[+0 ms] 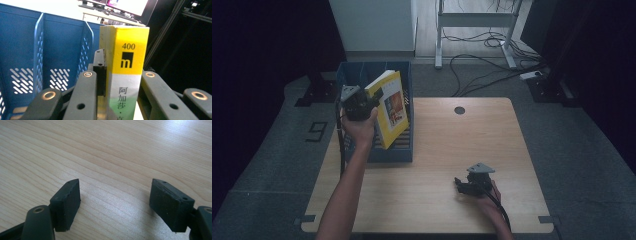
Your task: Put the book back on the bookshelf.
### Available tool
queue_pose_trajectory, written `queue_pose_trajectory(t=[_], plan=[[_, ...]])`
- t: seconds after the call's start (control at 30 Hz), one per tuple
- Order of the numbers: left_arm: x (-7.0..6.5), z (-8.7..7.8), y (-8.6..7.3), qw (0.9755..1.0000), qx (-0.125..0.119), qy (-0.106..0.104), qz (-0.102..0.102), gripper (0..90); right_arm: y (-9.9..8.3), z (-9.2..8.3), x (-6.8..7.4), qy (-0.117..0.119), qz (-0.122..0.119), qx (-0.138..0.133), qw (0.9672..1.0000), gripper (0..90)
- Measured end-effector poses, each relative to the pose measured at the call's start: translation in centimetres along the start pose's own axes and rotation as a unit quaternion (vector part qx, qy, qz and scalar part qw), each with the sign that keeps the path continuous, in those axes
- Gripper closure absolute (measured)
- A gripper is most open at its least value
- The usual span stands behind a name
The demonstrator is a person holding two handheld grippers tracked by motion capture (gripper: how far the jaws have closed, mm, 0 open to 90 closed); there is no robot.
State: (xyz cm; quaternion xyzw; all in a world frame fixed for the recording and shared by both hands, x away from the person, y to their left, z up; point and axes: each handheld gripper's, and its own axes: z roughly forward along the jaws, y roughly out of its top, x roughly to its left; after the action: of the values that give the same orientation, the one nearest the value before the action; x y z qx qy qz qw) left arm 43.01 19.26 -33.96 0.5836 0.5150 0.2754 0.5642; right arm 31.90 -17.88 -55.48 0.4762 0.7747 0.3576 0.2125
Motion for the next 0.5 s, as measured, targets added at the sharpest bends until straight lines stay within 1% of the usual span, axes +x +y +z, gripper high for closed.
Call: queue_pose_trajectory(t=[0.17, 0.3, 0.37, 0.5], plan=[[-0.1, 1.0, -0.2, 1.0000, 0.001, 0.007, -0.002, 75.6, 0.0, 0.0, 0.0, 0.000, 0.001, 0.000, 1.0000, 24.1], [-0.3, 1.8, -0.5, 0.9999, 0.006, 0.011, 0.003, 75.6, 0.0, 0.0, 0.0, 0.000, 0.000, 0.000, 1.0000, 24.1], [-0.3, 2.4, -0.6, 0.9999, 0.008, 0.015, 0.001, 75.6, 0.0, 0.0, 0.0, 0.000, 0.000, 0.000, 1.0000, 24.1], [-0.4, 2.8, -0.8, 0.9997, 0.007, 0.022, 0.003, 75.6, 0.0, 0.0, 0.0, 0.000, 0.000, 0.000, 1.0000, 24.0]])
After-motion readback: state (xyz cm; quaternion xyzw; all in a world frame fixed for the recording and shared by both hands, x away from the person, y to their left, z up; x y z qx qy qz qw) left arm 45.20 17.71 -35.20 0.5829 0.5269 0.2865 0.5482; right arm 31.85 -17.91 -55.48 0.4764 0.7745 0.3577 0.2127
